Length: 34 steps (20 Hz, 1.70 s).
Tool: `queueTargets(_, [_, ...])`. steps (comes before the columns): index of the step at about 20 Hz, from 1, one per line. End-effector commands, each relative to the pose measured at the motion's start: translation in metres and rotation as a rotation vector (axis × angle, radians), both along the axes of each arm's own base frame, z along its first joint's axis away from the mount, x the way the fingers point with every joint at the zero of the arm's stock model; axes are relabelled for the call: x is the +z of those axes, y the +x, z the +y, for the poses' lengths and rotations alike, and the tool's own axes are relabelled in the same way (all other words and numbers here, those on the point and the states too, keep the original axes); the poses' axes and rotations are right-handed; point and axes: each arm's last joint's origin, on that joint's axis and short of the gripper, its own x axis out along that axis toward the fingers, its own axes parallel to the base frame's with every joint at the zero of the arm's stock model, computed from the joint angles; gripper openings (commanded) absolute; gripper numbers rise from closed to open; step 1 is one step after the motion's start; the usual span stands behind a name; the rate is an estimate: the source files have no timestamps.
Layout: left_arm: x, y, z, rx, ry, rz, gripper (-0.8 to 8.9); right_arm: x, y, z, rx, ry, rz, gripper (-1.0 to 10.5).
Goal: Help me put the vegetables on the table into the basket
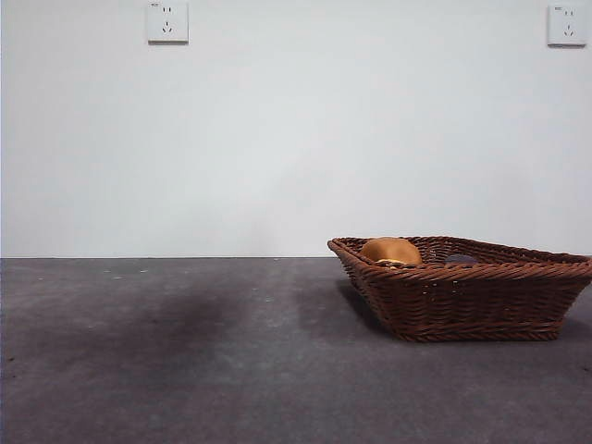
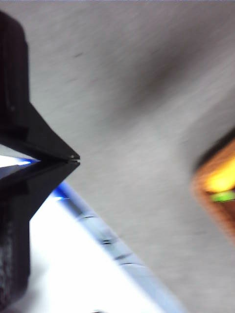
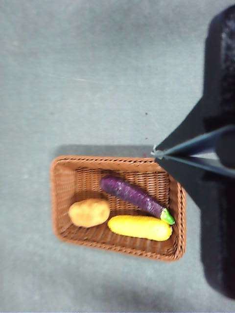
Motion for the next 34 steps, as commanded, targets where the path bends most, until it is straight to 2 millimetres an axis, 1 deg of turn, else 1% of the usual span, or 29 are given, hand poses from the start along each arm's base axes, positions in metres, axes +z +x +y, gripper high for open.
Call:
queueTargets(1, [0.004, 0.012, 0.005, -0.018, -0.013, -0.115, -0.03, -0.007, 0.016, 0.000, -0.006, 0.006, 0.041, 0.0])
queueTargets(5, [0.023, 0.027, 0.032, 0.166, -0.124, -0.295, -0.03, -0.019, 0.041, -0.001, -0.006, 0.008, 0.113, 0.0])
queueTargets(8, [0.034, 0.031, 0.057, 0.313, -0.188, -0.453, -0.03, -0.028, 0.056, -0.001, -0.006, 0.009, 0.160, 0.0])
queueTargets(10, [0.033, 0.027, 0.072, 0.394, -0.232, -0.581, -0.03, -0.033, 0.065, -0.002, -0.007, 0.010, 0.186, 0.0])
queueTargets(12, [0.023, 0.017, 0.085, 0.458, -0.271, -0.712, -0.03, -0.038, 0.071, -0.002, -0.007, 0.010, 0.206, 0.0])
queueTargets(14, [0.005, 0.007, 0.096, 0.513, -0.278, -0.837, -0.03, -0.041, 0.075, -0.002, -0.006, 0.011, 0.220, 0.0])
queueTargets(15, [-0.008, 0.001, 0.101, 0.540, -0.249, -0.890, -0.03, -0.042, 0.077, -0.002, -0.006, 0.011, 0.224, 0.0])
queueTargets(17, [-0.042, -0.007, 0.111, 0.653, -0.202, -0.941, -0.03, -0.043, 0.078, -0.002, -0.006, 0.011, 0.229, 0.0])
queueTargets(19, [-0.083, -0.012, 0.118, 0.764, -0.187, -0.940, -0.03, -0.043, 0.079, -0.002, -0.007, 0.011, 0.230, 0.0])
queueTargets(21, [-0.123, -0.016, 0.122, 0.826, -0.156, -0.891, -0.03, -0.043, 0.079, -0.002, -0.007, 0.011, 0.230, 0.0])
queueTargets(23, [-0.155, -0.019, 0.123, 0.835, -0.137, -0.850, -0.03, -0.043, 0.079, -0.002, -0.006, 0.011, 0.230, 0.0])
queueTargets(25, [-0.179, -0.021, 0.123, 0.833, -0.128, -0.828, -0.03, -0.043, 0.079, -0.002, -0.006, 0.011, 0.230, 0.0])
queueTargets(26, [-0.189, -0.021, 0.123, 0.834, -0.125, -0.822, -0.03, -0.043, 0.079, -0.002, -0.007, 0.011, 0.230, 0.0])
queueTargets(28, [-0.203, -0.022, 0.123, 0.833, -0.122, -0.815, -0.03, -0.043, 0.079, -0.002, -0.007, 0.011, 0.230, 0.0])
queueTargets(34, [-0.224, -0.024, 0.123, 0.826, -0.111, -0.818, -0.03, -0.043, 0.079, -0.002, -0.007, 0.011, 0.230, 0.0])
